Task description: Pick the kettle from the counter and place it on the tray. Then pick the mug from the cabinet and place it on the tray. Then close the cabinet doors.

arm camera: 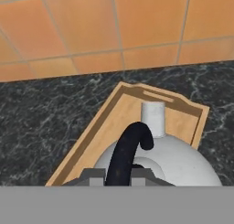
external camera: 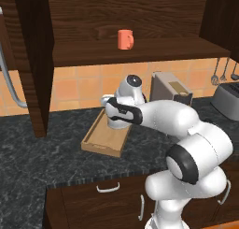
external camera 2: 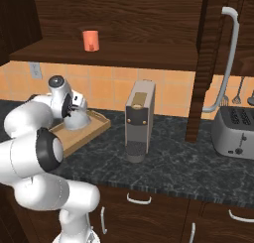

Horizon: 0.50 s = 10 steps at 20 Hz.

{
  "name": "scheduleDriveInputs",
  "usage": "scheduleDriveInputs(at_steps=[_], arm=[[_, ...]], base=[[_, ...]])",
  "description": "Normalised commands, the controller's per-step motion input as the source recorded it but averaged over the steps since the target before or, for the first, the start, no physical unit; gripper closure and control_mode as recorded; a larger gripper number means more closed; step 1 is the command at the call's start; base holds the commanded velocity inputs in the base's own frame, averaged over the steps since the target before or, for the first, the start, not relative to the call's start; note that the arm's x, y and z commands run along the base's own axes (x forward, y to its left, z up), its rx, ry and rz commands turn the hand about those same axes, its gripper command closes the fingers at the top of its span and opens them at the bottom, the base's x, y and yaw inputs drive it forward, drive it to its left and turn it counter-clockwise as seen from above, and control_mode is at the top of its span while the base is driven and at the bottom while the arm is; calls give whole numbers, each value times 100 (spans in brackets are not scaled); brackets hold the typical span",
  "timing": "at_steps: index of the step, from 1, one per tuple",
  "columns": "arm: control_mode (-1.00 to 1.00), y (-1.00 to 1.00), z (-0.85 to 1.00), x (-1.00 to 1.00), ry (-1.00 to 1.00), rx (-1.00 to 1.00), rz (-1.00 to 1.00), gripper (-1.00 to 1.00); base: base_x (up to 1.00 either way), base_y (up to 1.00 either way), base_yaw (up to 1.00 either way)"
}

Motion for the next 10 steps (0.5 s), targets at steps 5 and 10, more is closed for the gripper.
scheduleDriveInputs(at_steps=[5,10], arm=[[-100,0,-31,27,-3,2,-3,100],[-100,0,-36,20,0,3,-3,100]], base=[[0,0,0],[0,0,0]])
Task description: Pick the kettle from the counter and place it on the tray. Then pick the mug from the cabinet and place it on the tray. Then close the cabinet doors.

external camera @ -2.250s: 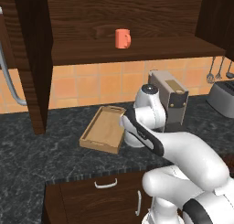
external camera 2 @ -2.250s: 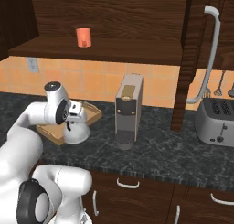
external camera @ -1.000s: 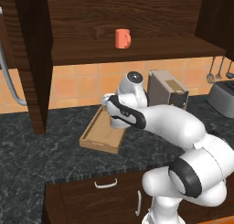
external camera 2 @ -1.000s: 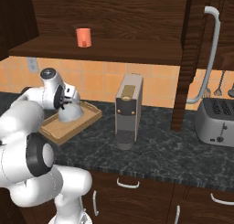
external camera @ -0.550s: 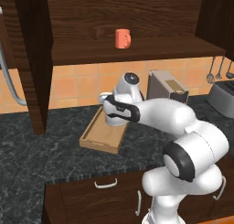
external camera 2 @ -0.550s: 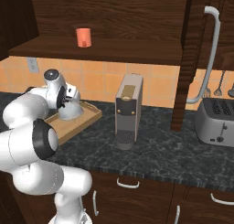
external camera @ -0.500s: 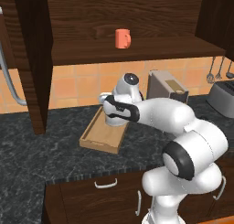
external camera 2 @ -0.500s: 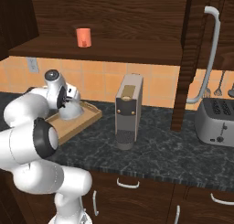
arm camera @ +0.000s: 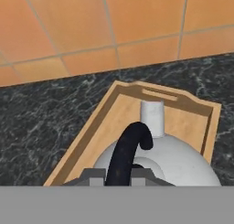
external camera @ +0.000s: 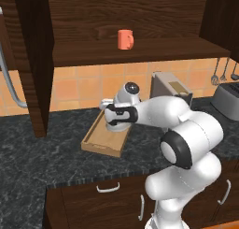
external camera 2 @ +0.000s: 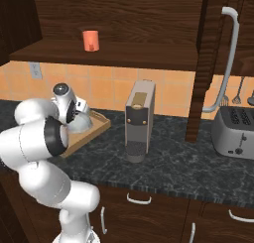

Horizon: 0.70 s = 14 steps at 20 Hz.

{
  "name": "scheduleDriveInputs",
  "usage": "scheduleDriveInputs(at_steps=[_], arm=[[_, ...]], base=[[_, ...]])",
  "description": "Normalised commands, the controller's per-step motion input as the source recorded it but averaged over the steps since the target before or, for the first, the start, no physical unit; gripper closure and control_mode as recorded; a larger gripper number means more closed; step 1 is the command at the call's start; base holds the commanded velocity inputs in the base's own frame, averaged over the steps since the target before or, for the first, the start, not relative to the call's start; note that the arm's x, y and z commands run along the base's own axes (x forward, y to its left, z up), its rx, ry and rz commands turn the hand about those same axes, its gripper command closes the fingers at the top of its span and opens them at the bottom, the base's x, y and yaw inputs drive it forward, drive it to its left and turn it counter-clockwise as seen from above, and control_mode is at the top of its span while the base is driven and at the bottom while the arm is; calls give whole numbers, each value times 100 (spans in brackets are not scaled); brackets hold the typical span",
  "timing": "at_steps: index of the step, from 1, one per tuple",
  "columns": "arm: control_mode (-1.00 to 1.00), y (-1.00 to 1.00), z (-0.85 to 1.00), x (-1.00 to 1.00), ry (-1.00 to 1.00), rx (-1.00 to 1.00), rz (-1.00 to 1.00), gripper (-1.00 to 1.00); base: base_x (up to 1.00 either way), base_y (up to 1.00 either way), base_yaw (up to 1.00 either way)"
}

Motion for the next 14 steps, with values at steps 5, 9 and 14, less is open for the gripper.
scheduleDriveInputs(at_steps=[5,9,14], arm=[[-100,0,-27,24,-1,5,-3,100],[-100,0,-7,31,-5,10,-2,100],[-100,0,-9,28,-5,7,0,100]], base=[[0,0,0],[0,0,0],[0,0,0]])
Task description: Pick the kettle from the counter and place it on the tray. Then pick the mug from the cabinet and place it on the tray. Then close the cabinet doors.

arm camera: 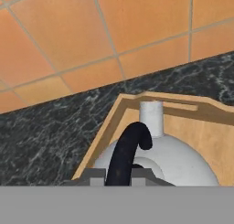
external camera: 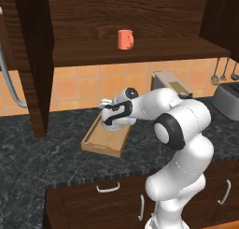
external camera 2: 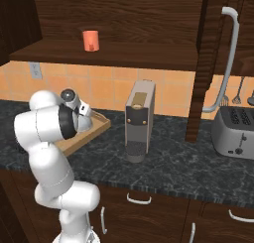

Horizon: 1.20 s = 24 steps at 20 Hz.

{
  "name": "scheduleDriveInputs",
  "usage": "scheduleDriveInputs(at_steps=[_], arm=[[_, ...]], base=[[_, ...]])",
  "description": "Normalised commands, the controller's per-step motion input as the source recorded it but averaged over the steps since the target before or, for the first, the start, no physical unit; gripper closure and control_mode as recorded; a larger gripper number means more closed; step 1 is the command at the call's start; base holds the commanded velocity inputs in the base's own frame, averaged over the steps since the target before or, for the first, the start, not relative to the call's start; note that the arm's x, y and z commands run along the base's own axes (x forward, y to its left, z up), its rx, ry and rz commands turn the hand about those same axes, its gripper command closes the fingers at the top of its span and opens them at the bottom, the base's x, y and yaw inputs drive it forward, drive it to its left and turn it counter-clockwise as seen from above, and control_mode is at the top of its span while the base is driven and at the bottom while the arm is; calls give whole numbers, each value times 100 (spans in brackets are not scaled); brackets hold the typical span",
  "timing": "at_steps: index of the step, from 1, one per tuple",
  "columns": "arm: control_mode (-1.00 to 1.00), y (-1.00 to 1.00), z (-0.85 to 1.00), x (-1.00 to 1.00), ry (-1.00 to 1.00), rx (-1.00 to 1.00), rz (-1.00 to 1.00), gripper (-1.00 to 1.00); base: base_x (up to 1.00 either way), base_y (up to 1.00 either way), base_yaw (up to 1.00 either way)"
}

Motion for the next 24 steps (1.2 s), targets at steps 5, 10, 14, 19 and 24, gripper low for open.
scheduleDriveInputs(at_steps=[5,10,14,19,24], arm=[[-100,0,-4,0,0,0,0,-100],[-100,0,-3,0,0,0,0,-100],[-100,0,8,-11,0,0,0,-100],[-100,11,80,-48,0,-6,0,-100],[-100,17,100,-60,4,-17,0,-100]], base=[[0,0,0],[0,0,0],[0,0,0],[0,0,0],[0,0,0]])
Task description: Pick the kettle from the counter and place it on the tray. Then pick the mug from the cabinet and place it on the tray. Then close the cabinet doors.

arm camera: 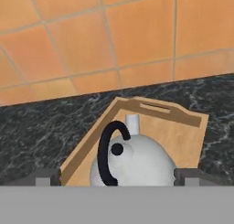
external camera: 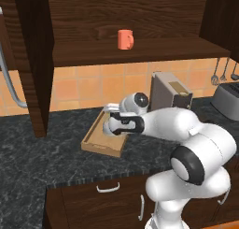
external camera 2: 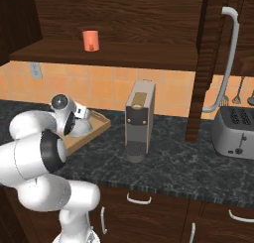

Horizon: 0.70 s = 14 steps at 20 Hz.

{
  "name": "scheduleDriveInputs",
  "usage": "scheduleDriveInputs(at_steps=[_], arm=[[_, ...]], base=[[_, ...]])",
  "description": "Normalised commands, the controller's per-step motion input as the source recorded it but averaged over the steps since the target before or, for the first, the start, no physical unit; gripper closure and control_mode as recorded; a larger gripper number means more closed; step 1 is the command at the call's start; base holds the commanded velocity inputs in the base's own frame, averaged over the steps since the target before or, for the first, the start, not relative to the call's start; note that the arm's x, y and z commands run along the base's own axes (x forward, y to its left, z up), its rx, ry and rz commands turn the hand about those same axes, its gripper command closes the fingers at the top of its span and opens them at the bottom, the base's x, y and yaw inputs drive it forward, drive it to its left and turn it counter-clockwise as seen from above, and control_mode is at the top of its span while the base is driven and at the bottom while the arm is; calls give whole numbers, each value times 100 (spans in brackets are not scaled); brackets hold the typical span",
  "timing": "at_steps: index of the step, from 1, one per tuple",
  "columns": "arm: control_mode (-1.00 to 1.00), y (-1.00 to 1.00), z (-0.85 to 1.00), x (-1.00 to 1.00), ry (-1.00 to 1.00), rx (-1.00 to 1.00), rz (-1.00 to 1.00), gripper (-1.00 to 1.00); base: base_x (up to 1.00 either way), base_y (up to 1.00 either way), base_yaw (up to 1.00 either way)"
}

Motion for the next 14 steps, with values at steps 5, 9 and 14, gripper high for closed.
scheduleDriveInputs(at_steps=[5,9,14], arm=[[-100,14,100,-67,20,-25,0,-100],[-100,0,100,-84,23,-16,0,-100],[-100,-19,70,-100,11,-1,0,-100]], base=[[0,0,0],[0,0,0],[0,0,0]])
